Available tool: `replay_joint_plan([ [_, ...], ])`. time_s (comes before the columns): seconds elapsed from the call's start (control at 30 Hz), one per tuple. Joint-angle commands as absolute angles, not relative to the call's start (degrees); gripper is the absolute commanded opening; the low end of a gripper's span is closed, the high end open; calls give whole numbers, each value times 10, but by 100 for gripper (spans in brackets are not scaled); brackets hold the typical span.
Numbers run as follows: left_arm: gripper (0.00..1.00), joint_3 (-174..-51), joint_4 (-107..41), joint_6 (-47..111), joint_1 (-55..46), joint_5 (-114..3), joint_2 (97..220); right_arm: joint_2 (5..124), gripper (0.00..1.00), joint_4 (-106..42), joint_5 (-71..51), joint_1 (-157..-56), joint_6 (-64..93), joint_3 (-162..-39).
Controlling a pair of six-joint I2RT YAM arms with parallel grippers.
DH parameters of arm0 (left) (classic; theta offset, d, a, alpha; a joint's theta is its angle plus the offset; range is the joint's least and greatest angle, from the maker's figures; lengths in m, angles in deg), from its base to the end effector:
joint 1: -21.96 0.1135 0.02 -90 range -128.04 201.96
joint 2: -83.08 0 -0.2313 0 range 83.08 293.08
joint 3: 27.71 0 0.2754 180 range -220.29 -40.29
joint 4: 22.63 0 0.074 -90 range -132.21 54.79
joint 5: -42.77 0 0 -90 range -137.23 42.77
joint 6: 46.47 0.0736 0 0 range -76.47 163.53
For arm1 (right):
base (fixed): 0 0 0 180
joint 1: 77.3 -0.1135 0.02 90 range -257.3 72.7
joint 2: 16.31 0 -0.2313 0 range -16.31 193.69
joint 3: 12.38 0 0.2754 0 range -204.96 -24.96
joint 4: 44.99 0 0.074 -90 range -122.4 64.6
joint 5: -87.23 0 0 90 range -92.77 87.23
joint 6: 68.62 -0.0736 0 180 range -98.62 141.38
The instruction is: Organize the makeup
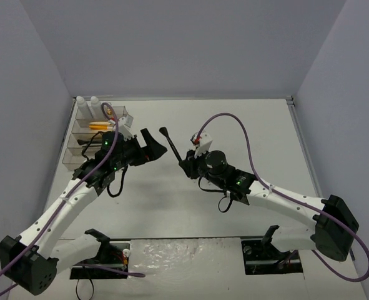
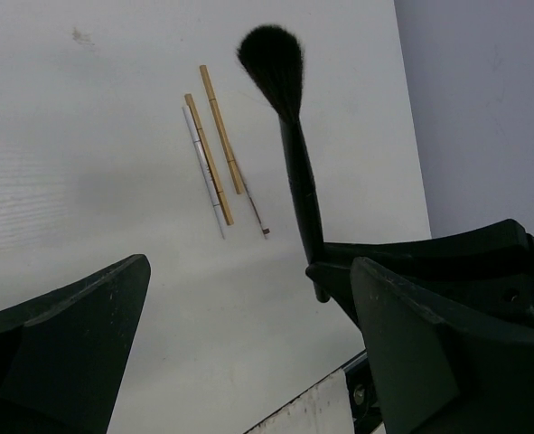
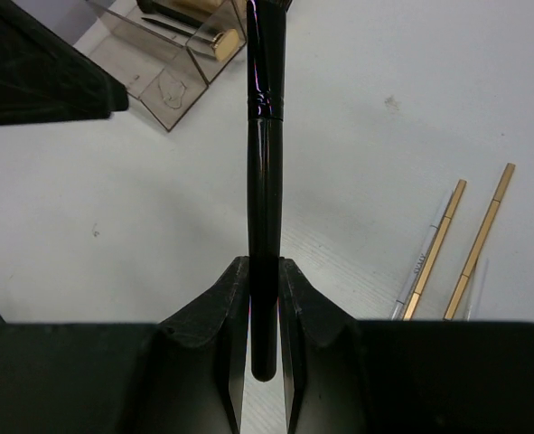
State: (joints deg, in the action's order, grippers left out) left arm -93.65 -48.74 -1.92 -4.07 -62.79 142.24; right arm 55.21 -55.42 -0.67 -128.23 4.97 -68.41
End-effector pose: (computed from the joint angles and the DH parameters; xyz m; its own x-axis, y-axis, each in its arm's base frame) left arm 0.2714 -0.1545 0.2966 -0.6720 -0.4358 -0.5987 0.2442 0.6329 -0.7348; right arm 0.2284 0.2771 0.2463 -0.2660 0.1203 -0.9564 -0.7065 0.6507 0.2783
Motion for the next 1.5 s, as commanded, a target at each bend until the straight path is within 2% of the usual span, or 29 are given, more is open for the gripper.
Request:
replay_joint_plan([
  [0.0,89,-992,-419,-46,-91,-556,1462,526,0,-624,-16,-1298,57,-685],
  [0.23,80,-1007,-400,-73,-121,-529,1498,521,0,-631,-9,-1307,63,-679],
  [0.43,49,-1022,-406,-98,-138,-496,1519,523,0,-633,-1,-1310,65,-675],
  [0.6,41,-1026,-404,-116,-143,-500,1535,524,0,-634,6,-1312,68,-672],
  [0.97,3,-1019,-408,-136,-145,-493,1541,519,2,-633,20,-1313,74,-666],
  [1.03,0,-1018,-407,-141,-145,-493,1542,519,7,-632,21,-1313,74,-665],
  [1.1,0,-1018,-407,-144,-145,-492,1543,518,24,-631,24,-1313,75,-666],
  [1.17,0,-1016,-407,-145,-144,-486,1543,519,43,-623,32,-1313,76,-669],
  [1.2,0,-1016,-407,-143,-143,-481,1543,521,60,-617,35,-1313,77,-670],
  [1.33,0,-1017,-413,-140,-117,-481,1544,516,85,-589,62,-1311,82,-671],
  [1.4,0,-1016,-420,-139,-80,-486,1544,511,92,-579,82,-1308,88,-668],
  [1.47,0,-1013,-420,-140,-50,-502,1540,506,95,-560,92,-1305,93,-668],
])
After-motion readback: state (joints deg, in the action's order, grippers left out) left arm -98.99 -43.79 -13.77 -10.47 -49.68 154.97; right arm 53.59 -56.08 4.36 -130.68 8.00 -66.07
